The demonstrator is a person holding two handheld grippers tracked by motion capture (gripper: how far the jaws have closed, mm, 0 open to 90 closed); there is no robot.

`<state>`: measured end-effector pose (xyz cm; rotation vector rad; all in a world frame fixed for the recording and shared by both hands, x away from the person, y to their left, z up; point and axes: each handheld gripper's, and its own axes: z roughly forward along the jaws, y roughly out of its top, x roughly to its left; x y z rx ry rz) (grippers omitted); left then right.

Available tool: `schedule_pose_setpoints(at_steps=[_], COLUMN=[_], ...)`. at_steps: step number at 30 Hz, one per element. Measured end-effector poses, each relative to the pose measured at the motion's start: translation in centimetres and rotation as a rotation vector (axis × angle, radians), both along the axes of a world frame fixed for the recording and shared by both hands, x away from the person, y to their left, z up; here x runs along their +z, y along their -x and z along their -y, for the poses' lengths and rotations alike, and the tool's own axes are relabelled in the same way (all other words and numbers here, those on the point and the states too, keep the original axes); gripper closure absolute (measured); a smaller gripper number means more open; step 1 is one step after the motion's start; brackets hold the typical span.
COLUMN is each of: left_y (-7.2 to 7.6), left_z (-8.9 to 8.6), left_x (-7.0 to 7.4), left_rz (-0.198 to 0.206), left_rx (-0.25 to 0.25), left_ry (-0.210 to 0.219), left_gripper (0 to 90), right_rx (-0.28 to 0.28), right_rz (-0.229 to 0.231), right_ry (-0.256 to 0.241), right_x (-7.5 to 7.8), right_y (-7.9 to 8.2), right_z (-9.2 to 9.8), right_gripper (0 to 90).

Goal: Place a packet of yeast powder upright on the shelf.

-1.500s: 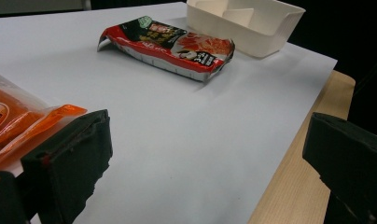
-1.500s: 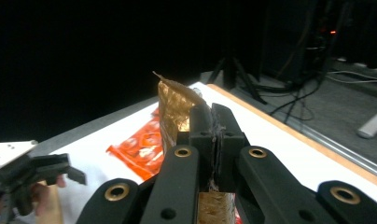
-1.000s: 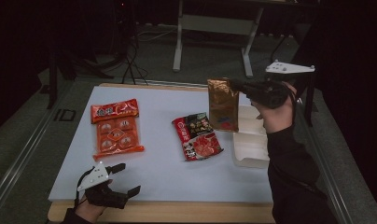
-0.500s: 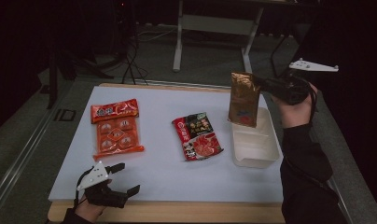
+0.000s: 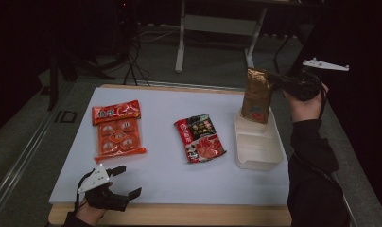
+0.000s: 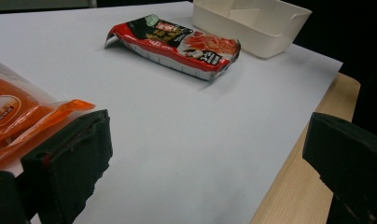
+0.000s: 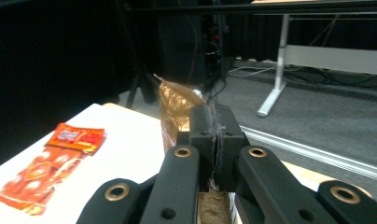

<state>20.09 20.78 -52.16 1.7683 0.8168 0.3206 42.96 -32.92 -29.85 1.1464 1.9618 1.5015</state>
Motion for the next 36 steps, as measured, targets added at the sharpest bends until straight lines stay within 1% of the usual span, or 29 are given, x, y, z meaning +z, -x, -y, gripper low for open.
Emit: schedule_pose_setpoints(at_steps=[1, 4, 8, 10, 11, 13, 14, 15, 17, 19, 20, 21, 23, 25, 27, 28, 30, 31, 33, 34, 35, 36], left_y=[0.0, 0.0, 0.1, 0.0, 0.0, 0.0, 0.0, 0.0, 0.1, 0.1, 0.1, 0.1, 0.1, 0.1, 0.1, 0.1, 0.1, 0.1, 0.1, 0.1, 0.1, 0.1], left_z=[0.0, 0.1, 0.0, 0.0, 0.1, 0.1, 0.1, 0.1, 0.1, 0.1, 0.1, 0.0, 0.0, 0.0, 0.0, 0.0, 0.1, 0.1, 0.1, 0.1, 0.1, 0.1], left_x=[0.0, 0.0, 0.0, 0.0, 0.0, 0.0, 0.0, 0.0, 0.0, 0.0, 0.0, 0.0, -0.1, -0.1, 0.0, 0.0, -0.1, -0.1, -0.1, -0.1, -0.1, -0.1], left_rz=[0.0, -0.001, -0.002, -0.005, -0.007, -0.007, -0.007, -0.008, -0.008, -0.008, -0.008, -0.009, -0.011, -0.012, -0.01, -0.01, -0.011, -0.012, -0.011, -0.012, -0.012, -0.012], left_rx=[0.0, -0.001, -0.003, -0.004, -0.005, -0.007, -0.007, -0.008, -0.009, -0.008, -0.008, -0.008, -0.01, -0.01, -0.01, -0.01, -0.01, -0.01, -0.01, -0.01, -0.01, -0.01], left_ry=[0.0, 0.002, 0.0, 0.004, 0.005, 0.007, 0.007, 0.007, 0.007, 0.007, 0.007, 0.007, 0.006, 0.005, 0.005, 0.005, 0.005, 0.004, 0.004, 0.004, 0.003, 0.003], left_gripper=[1.7, 1.7, 1.7, 1.7, 1.7, 1.7, 1.7, 1.7, 1.7, 1.7, 1.7, 1.7, 1.7, 1.7, 1.7, 1.7, 1.7, 1.7, 1.7, 1.7, 1.7, 1.7], right_rx=[0.0, -0.013, -0.028, -0.029, -0.037, -0.045, -0.045, -0.051, -0.059, -0.059, -0.062, -0.053, -0.047, -0.036, -0.034, -0.02, -0.012, -0.009, -0.006, -0.007, -0.002, 0.0], right_rz=[0.0, -0.013, -0.03, -0.038, -0.034, -0.037, -0.037, -0.039, -0.03, -0.009, 0.002, 0.017, 0.02, 0.008, 0.001, -0.011, -0.022, -0.034, -0.051, -0.061, -0.069, -0.077], right_ry=[0.0, -0.006, 0.0, -0.005, 0.01, 0.011, 0.011, 0.02, 0.031, 0.044, 0.057, 0.069, 0.079, 0.07, 0.069, 0.067, 0.059, 0.048, 0.042, 0.027, 0.0, -0.012], right_x=[0.0, -0.8, -1.7, -2.2, -2.3, -2.8, -2.8, -2.9, -3.4, -3.8, -4.0, -4.2, -4.8, -5.4, -5.6, -6.0, -6.3, -6.4, -6.9, -7.1, -7.3, -7.4], right_y=[0.0, -0.9, -1.9, -2.4, -2.7, -3.2, -3.2, -3.5, -4.2, -4.5, -4.7, -4.8, -5.1, -5.3, -5.3, -5.4, -5.5, -5.5, -5.6, -5.6, -5.7, -5.7], right_z=[0.0, 0.4, 0.5, 0.6, 0.6, 0.7, 0.7, 0.7, 0.6, 0.5, 0.3, 0.2, 0.1, 0.1, 0.1, 0.1, 0.1, 0.1, 0.2, 0.2, 0.4, 0.5], right_gripper=[88.6, 88.6, 88.5, 88.4, 88.4, 88.3, 88.3, 88.3, 88.3, 88.3, 88.2, 88.1, 88.1, 88.1, 88.0, 88.0, 87.9, 87.9, 87.9, 87.9, 87.9, 87.9])
